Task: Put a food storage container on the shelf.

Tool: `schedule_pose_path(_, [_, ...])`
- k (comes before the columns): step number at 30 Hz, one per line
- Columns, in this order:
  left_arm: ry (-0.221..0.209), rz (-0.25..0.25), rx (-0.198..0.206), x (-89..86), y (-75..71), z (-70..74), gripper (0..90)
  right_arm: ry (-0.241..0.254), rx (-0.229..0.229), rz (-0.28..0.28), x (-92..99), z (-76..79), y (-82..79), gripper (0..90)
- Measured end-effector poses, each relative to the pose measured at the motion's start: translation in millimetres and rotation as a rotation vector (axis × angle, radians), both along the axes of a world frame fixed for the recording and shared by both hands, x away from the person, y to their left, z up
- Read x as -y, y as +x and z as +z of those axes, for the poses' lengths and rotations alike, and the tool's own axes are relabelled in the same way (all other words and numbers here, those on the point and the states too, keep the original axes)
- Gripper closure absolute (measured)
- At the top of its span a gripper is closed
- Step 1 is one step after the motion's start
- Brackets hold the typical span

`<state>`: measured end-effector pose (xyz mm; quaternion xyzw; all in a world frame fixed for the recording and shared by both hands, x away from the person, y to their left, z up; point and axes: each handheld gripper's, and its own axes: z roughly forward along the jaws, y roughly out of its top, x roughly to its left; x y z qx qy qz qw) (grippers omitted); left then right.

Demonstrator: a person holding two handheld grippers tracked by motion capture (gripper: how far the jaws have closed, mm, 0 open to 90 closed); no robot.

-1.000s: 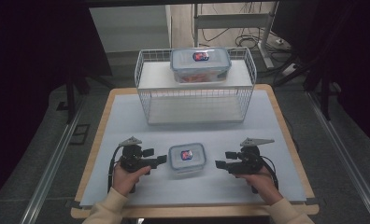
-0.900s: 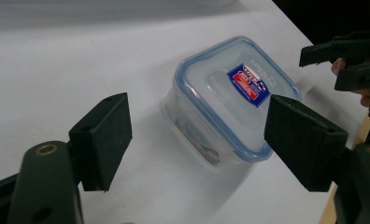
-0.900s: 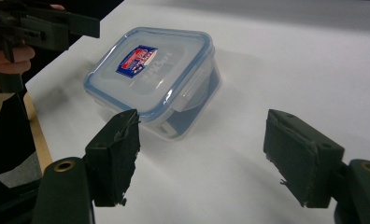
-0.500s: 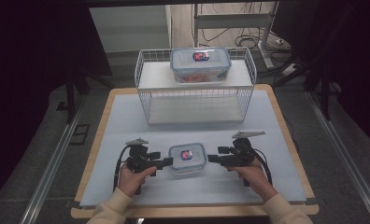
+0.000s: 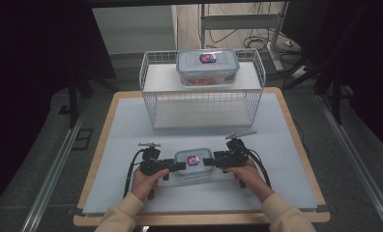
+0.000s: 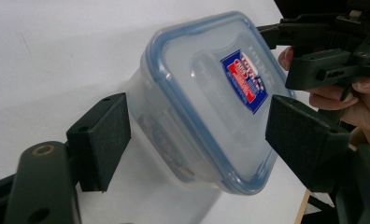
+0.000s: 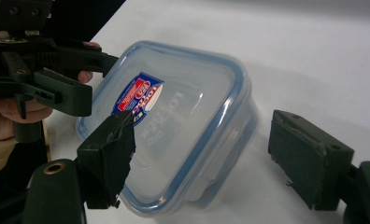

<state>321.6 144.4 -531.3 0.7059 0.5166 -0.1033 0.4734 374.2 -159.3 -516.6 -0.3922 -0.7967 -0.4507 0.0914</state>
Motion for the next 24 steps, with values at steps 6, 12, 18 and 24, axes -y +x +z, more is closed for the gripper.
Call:
schedule_pose_path(6, [-0.024, -0.007, -0.025, 0.2, -0.6, -3.8, 25.3, 0.006, -0.047, 0.013, -3.0, -5.1, 0.1, 24.6])
schedule_pose_path(12, [-0.032, -0.016, -0.041, 2.4, -1.2, -5.8, 28.0, 0.027, -0.088, 0.025, -5.6, -8.0, 0.2, 26.5])
schedule_pose_path(18, [-0.045, -0.007, -0.038, -0.5, -7.1, -4.8, 35.8, 0.036, -0.097, 0.015, 0.1, -4.2, -0.6, 36.8])
schedule_pose_path(24, [-0.053, 0.009, -0.005, -1.3, -16.0, -2.3, 42.9, 0.049, -0.068, 0.008, 5.0, -1.4, -8.3, 42.5])
